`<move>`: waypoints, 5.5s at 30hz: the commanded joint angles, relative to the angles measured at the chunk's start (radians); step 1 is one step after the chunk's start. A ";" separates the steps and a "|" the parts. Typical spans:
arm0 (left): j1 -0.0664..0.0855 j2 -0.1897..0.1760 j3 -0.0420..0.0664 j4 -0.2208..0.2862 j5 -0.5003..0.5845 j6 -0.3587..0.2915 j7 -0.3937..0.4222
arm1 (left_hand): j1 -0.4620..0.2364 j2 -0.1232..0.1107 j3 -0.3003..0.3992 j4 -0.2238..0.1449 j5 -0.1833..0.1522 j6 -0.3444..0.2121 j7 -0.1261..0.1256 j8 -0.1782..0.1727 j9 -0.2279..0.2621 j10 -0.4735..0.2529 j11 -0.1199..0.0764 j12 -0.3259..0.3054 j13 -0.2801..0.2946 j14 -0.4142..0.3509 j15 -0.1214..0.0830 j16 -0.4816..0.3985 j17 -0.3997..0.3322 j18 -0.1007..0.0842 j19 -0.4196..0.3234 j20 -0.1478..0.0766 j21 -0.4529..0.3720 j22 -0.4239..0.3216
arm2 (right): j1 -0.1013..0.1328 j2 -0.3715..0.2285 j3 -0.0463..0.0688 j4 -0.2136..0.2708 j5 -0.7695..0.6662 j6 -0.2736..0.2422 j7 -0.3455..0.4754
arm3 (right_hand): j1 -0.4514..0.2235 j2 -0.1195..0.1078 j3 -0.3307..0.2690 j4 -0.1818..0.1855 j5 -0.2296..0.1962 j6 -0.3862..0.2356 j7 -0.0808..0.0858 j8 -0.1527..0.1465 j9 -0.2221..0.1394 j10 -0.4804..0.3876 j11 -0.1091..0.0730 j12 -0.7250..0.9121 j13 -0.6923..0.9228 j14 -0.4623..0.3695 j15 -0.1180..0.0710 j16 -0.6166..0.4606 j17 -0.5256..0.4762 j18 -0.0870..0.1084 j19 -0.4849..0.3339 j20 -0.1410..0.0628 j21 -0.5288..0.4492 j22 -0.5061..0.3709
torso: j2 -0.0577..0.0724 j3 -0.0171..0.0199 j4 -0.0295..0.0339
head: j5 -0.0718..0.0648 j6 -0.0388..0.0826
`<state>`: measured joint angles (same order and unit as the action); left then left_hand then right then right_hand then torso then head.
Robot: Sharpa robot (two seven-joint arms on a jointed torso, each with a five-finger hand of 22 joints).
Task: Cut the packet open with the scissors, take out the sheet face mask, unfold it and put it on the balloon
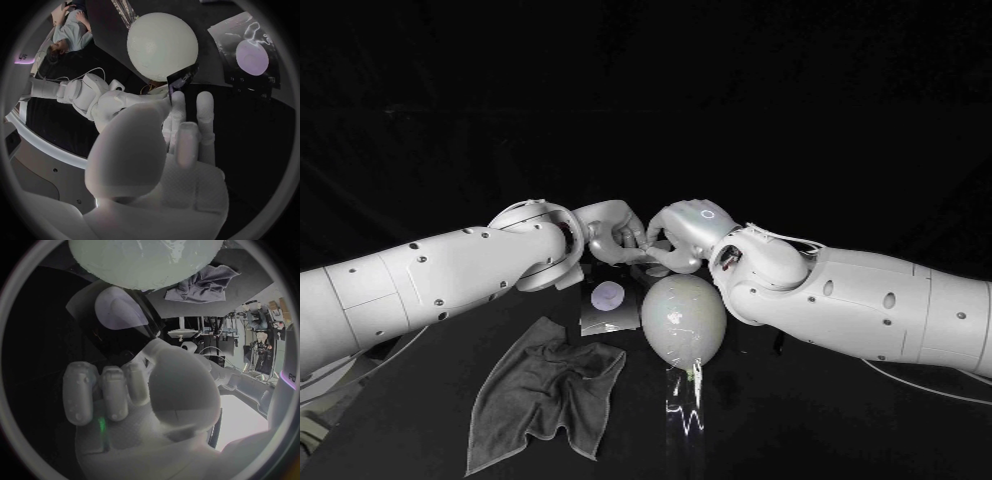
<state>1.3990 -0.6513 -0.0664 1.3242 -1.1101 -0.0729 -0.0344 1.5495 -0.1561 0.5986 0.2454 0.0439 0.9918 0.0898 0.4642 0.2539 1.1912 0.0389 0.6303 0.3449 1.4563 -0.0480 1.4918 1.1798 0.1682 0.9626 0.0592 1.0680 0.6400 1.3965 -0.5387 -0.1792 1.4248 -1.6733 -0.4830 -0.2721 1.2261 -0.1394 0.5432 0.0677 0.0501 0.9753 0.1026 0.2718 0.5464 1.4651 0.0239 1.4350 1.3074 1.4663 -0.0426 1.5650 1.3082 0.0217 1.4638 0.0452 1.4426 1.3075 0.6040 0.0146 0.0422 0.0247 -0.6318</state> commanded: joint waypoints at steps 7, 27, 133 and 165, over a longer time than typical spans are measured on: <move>0.001 0.002 0.001 0.013 0.024 -0.009 0.044 | -0.129 -0.041 0.157 -0.091 0.003 0.003 -0.005 0.059 0.042 0.050 -0.028 0.006 -0.006 0.009 -0.004 -0.001 0.017 0.016 0.002 -0.008 0.022 0.008 | 0.003 -0.017 0.001 0.006 0.039 -0.007 0.024 | 0.008 -0.030 -0.012 0.004 -0.002 -0.011 0.016 -0.023 -0.018 0.032 0.013 -0.010 0.151 0.104 0.015 0.006 0.263 0.007 0.037 0.022 -0.002 0.222 | 0.000 -0.0002 -0.0010 | 0.001 0.000; 0.001 -0.002 0.000 0.019 -0.007 -0.022 0.034 | -0.170 -0.041 0.192 -0.132 0.005 0.000 -0.004 0.070 0.049 0.055 -0.031 0.009 -0.008 0.012 -0.004 0.000 0.020 0.016 0.002 -0.009 0.029 0.010 | 0.007 -0.054 0.001 0.031 0.056 0.080 0.021 | 0.035 -0.011 -0.010 0.007 -0.002 0.062 -0.011 -0.001 -0.016 0.042 -0.008 0.008 0.167 0.104 0.000 0.006 0.263 0.006 0.044 0.024 0.012 0.227 | 0.000 -0.0002 -0.0004 | 0.001 -0.004; 0.001 -0.008 -0.006 0.063 0.038 -0.072 -0.028 | -0.184 0.009 0.115 -0.137 0.005 -0.013 0.007 0.078 0.033 0.033 -0.014 -0.117 -0.103 -0.034 0.013 -0.027 -0.095 0.016 -0.005 0.011 -0.009 -0.029 | 0.004 -0.132 0.002 0.161 0.014 -0.270 0.174 | 0.128 -0.045 0.024 -0.071 -0.002 0.062 0.002 -0.016 -0.021 0.023 0.004 -0.020 0.158 0.104 0.012 0.006 0.263 0.011 0.031 0.036 -0.010 0.220 | 0.001 0.0000 -0.0003 | 0.001 -0.002; 0.001 -0.016 -0.005 0.094 0.055 -0.100 -0.055 | -0.216 -0.013 0.174 -0.168 0.005 -0.010 0.007 0.094 0.038 0.047 -0.017 -0.117 -0.104 -0.024 0.010 -0.022 -0.080 0.016 0.000 0.004 0.010 -0.020 | -0.023 -0.135 0.000 0.173 0.001 -0.010 -0.037 | -0.037 0.041 -0.030 0.129 -0.002 0.120 -0.035 0.011 -0.021 0.087 -0.029 0.094 0.236 0.104 -0.020 0.006 0.263 -0.006 0.072 0.004 0.063 0.243 | 0.000 -0.0001 0.0001 | -0.002 -0.007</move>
<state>1.3981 -0.6677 -0.0736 1.4129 -1.0681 -0.1559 -0.0829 1.3404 -0.1755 0.7649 0.0786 0.0467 0.9751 0.0984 0.5288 0.2651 1.2107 0.0442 0.5075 0.2422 1.4242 -0.0372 1.4636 1.0989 0.1692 0.9563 0.0662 1.0719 0.6188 1.3751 -0.6714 -0.1792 1.5945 -1.6512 -0.5542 -0.2590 1.1960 -0.0986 0.5132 0.1956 0.0464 1.0913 0.0692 0.2787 0.5249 1.4683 0.0017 1.5264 1.3081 1.4650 -0.0556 1.5673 1.3073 0.0217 1.4660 0.0532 1.5010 1.3080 0.6044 0.0141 0.0422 0.0229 -0.6382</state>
